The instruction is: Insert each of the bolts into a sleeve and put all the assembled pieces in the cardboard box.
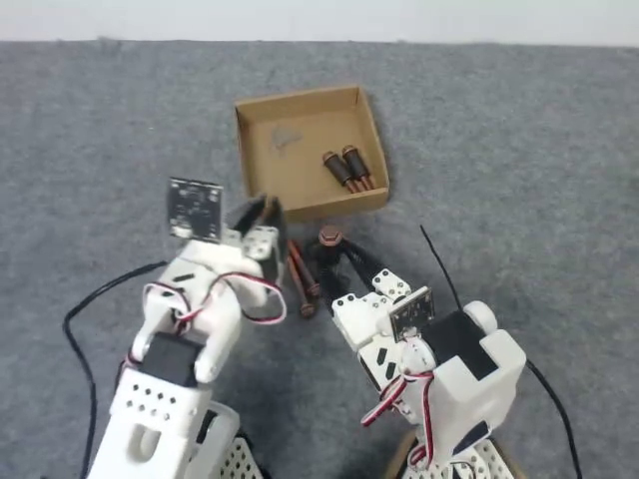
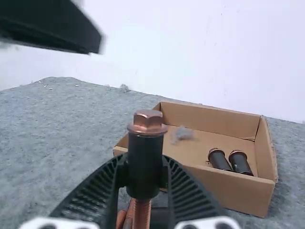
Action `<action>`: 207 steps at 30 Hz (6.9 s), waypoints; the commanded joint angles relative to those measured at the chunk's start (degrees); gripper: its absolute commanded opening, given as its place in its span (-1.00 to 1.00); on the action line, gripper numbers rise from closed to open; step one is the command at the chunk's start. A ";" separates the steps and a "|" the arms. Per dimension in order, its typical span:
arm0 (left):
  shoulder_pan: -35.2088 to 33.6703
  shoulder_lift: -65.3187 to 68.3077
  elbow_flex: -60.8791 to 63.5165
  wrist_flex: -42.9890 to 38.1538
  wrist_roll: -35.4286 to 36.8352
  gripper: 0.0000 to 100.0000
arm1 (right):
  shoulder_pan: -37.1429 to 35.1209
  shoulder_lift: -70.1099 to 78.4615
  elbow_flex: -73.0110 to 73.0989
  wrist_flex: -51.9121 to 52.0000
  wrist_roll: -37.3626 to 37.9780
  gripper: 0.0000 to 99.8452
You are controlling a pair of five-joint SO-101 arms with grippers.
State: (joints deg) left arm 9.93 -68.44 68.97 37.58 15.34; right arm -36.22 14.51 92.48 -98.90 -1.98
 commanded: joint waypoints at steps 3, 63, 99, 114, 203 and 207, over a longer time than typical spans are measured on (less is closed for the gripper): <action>-6.24 -1.14 -4.97 0.09 0.44 -0.97 | 1.19 -0.31 -0.35 -1.36 -0.09 -0.99; -30.95 -35.87 27.65 12.04 -6.15 -0.97 | 6.99 -0.84 -5.63 1.80 -0.09 -0.99; -27.69 -35.60 27.65 23.47 -23.56 -0.96 | 14.46 -0.31 -60.31 65.89 8.97 -0.99; -27.69 -35.60 27.65 23.47 -23.56 -0.96 | 17.45 3.56 -88.00 115.03 8.97 -0.99; -28.04 -35.60 27.65 22.59 -23.56 -0.96 | 0.40 -24.57 -56.00 150.29 27.96 -0.77; -28.04 -35.60 27.65 22.59 -23.56 -0.96 | 0.22 -21.32 -56.09 148.09 28.04 -0.77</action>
State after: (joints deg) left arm -17.93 -103.25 97.27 61.14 -7.87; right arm -35.60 -6.77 37.01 50.90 25.01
